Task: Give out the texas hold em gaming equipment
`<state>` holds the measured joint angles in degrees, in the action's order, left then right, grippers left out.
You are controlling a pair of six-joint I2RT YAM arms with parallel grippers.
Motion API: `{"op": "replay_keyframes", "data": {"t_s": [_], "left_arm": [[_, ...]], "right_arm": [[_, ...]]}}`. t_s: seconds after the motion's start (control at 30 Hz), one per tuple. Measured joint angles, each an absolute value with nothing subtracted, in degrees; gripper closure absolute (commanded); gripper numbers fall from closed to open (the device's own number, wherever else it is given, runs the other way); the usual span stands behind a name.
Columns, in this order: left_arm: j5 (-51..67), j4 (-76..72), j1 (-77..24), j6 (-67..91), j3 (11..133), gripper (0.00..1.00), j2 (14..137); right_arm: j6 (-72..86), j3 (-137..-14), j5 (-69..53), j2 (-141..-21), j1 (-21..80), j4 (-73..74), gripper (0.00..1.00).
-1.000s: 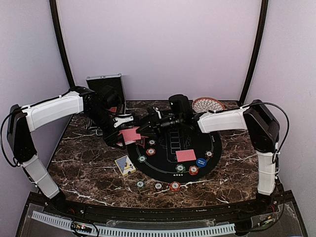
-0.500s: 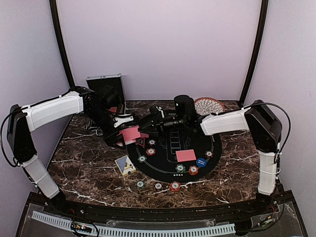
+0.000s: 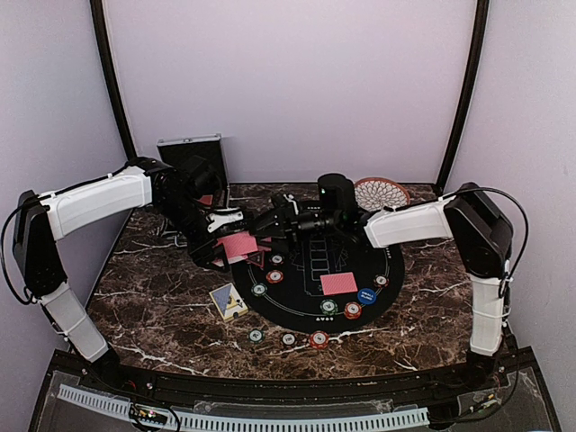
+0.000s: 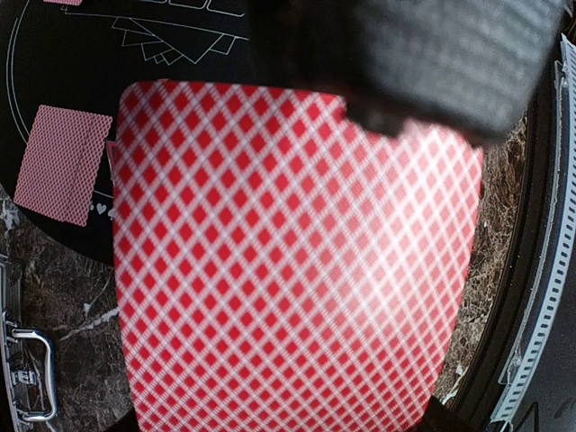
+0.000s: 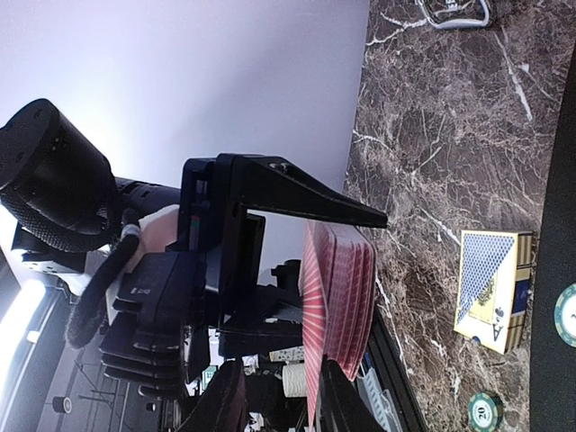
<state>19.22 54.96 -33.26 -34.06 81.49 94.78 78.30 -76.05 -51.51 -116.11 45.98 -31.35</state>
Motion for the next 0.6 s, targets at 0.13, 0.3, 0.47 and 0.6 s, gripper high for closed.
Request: {"op": "replay_keyframes", "data": {"t_s": [0.13,0.3,0.47,0.6], "left_arm": [[19.2,55.0,-33.3,-34.1,81.5,1.0,94.8],[19.2,55.0,-33.3,-34.1,81.5,1.0,94.8],[19.2,55.0,-33.3,-34.1,81.5,1.0,94.8],[19.2,54.9,-33.3,-34.1,81.5,1.0,94.8]], "right_arm": [[78.6,-76.1,-51.6,-117.2,46.5,-31.4,0.82],[78.9,-76.1,-51.6,-118.2,47.1,-31.5,0.93],[79.6,-76.1,-51.8,-118.3,47.1,-32.1,1.0],[79.6,-76.1,-52.0,-118.3,46.7,-32.1,1.0]]}}
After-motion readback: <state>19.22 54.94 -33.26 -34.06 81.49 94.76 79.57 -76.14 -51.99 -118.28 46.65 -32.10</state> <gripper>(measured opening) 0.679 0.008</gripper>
